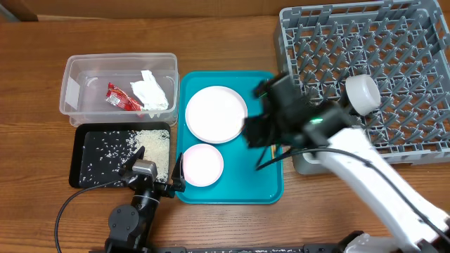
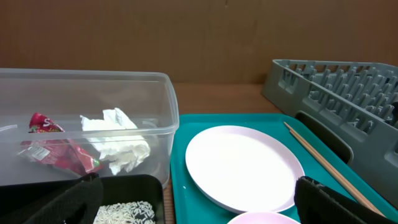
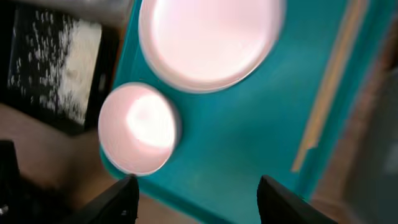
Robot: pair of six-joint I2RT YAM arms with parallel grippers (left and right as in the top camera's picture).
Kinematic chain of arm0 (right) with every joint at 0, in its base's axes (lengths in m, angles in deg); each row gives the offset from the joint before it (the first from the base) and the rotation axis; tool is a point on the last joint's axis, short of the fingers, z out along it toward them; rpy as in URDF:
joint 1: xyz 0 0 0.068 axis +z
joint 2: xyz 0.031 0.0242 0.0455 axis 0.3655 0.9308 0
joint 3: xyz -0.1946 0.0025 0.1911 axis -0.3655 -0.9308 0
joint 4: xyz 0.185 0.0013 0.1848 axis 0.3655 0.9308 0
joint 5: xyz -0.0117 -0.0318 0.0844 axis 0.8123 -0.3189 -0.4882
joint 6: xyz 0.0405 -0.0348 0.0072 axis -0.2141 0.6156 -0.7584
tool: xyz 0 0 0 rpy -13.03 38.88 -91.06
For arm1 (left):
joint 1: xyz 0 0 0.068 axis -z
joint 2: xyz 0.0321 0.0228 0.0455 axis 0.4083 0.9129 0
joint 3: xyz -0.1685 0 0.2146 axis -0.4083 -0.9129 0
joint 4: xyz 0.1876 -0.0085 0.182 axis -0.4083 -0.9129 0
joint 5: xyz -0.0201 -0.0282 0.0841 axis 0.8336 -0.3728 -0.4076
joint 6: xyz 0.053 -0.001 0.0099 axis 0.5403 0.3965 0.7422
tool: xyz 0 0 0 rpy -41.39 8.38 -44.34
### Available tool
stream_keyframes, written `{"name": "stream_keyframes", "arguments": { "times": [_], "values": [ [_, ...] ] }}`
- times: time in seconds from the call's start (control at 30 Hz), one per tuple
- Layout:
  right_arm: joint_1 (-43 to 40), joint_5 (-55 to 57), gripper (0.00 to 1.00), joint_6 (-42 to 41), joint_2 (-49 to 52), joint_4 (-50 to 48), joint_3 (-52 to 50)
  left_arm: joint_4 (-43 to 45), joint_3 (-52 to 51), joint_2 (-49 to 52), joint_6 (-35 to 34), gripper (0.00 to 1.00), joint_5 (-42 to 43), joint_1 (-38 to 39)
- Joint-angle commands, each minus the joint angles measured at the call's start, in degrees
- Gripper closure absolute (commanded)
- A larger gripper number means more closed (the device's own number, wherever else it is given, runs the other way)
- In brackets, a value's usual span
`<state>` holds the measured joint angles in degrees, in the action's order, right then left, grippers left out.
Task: Sort waste into correct bins and load items into the dishwasher
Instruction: 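Grasp the pink bowl with the right gripper, then carry the pink bowl into the dish rack and release it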
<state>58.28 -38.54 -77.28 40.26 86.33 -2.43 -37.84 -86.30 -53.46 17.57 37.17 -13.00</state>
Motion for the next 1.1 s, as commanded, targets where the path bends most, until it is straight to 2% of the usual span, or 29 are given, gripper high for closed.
{"name": "stream_keyframes", "arguments": {
  "times": [0.0, 0.2, 0.4, 0.47, 0.57, 0.67, 0.77, 0.87, 0.93, 1.07],
  "values": [
    [5.9, -3.3, 0.38, -9.2, 6.3, -3.7, -3.3, -0.1, -0.2, -0.3, -0.4, 0.00, 0.4, -0.3],
    [9.2, -1.5, 0.41, -18.3, 16.1, -8.2, -4.3, -0.1, -0.2, -0.3, -0.4, 0.00, 0.4, -0.3],
    [9.8, -2.1, 0.74, -18.5, 22.2, -10.3, -4.3, -0.1, -0.2, -0.3, -0.4, 0.00, 0.4, -0.3],
    [9.5, -1.5, 0.80, -18.5, 22.2, -10.7, -4.3, -0.1, -0.2, -0.3, -0.4, 0.00, 0.4, -0.3],
    [8.5, -0.7, 0.95, -18.4, 21.6, -10.2, -4.2, -0.1, -0.2, -0.3, -0.4, 0.00, 0.4, -0.3],
    [6.6, 2.0, 0.96, -18.3, 19.4, -7.7, -3.5, -0.1, -0.2, -0.3, -0.4, 0.00, 0.4, -0.3],
    [4.6, 9.9, 0.96, -17.3, 15.5, -5.1, -1.8, -0.1, -0.2, -0.3, -0.4, 0.00, 0.4, -0.3],
    [1.9, 25.4, 0.96, -17.1, 8.5, -2.8, -0.1, -0.1, -0.2, -0.3, -0.4, 0.00, 0.4, -0.3],
    [-1.1, 42.9, 0.96, -17.1, 1.3, -3.4, 0.3, -0.1, -0.2, -0.3, -0.4, 0.00, 0.4, -0.3],
    [-6.8, 65.7, 0.96, -17.1, -4.7, -7.0, 0.3, -0.1, -0.2, -0.3, -0.4, 0.00, 0.4, -0.3]
  ]
}}
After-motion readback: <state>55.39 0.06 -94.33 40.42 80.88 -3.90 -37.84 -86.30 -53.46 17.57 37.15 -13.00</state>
